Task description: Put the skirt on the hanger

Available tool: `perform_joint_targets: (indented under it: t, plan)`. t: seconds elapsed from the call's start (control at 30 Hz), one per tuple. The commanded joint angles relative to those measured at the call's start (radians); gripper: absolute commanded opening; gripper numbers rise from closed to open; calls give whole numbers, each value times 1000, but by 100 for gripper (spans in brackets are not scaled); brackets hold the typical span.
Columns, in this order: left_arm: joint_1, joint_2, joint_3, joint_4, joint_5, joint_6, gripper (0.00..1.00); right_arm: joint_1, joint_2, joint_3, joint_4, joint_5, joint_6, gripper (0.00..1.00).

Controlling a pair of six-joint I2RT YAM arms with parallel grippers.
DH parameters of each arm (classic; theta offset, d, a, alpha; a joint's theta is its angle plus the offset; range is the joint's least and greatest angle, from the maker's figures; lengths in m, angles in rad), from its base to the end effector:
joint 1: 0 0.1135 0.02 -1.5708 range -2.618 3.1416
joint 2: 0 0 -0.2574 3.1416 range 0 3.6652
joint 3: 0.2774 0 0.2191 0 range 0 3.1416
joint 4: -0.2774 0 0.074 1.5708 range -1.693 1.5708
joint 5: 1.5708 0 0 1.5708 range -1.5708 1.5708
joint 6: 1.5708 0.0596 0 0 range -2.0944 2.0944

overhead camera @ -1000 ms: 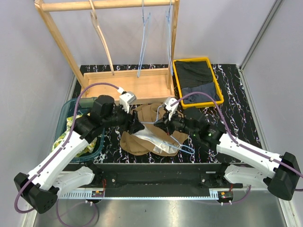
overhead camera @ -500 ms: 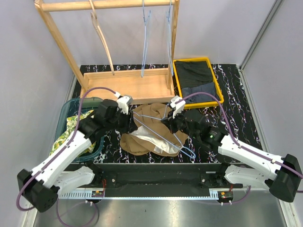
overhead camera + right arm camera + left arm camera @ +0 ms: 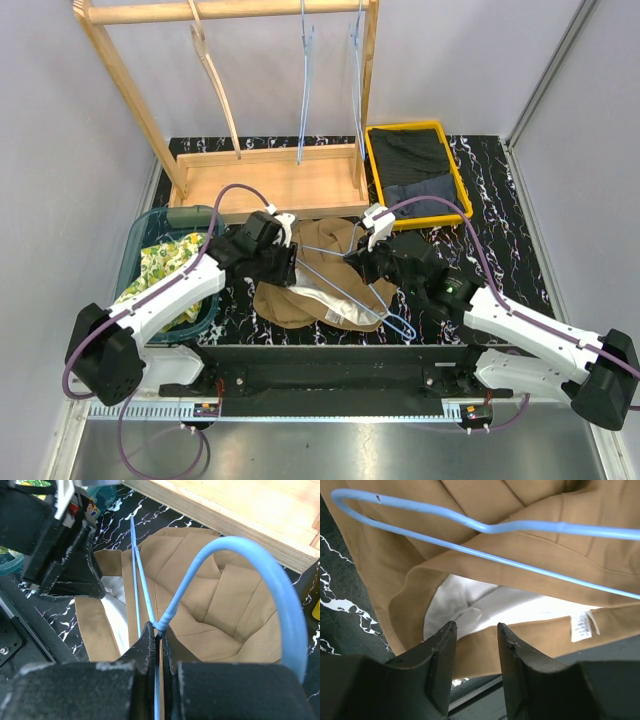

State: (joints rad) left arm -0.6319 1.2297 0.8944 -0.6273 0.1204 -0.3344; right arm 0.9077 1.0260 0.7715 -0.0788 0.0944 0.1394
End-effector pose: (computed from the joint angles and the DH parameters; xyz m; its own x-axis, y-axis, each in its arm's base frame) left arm 0.1803 -0.1409 0.2341 -0.8362 0.2083 -0.5074 0.3889 0.8775 -0.2806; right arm 0.1470 0.1791 0.2950 -0.3008 -0.1604 -0.9401 -0.6947 0.7122 0.1008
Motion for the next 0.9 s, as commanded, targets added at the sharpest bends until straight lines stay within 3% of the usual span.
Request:
perform_joint_targets:
  t: [0.0, 0.2, 0.3, 0.33, 0.43, 0.87]
  plan:
    - [-23, 33, 14, 44, -79, -3, 43, -1, -23, 23, -1, 19, 14, 0]
    - [-45, 82, 18, 41, -100, 11, 41, -1, -21, 28, -6, 21, 19, 0]
    - [-48, 96, 21, 37, -119, 9, 29, -1, -23, 28, -9, 24, 22, 0]
    - [-49, 99, 23, 29, -117, 8, 19, 0, -23, 29, -10, 25, 20, 0]
    - [-51, 105, 35, 3, -178, -5, 4, -1, -20, 29, -12, 28, 22, 0]
    - [-51, -7, 101, -51, -314, -51, 0, -1, -40, 25, -41, 22, 23, 0]
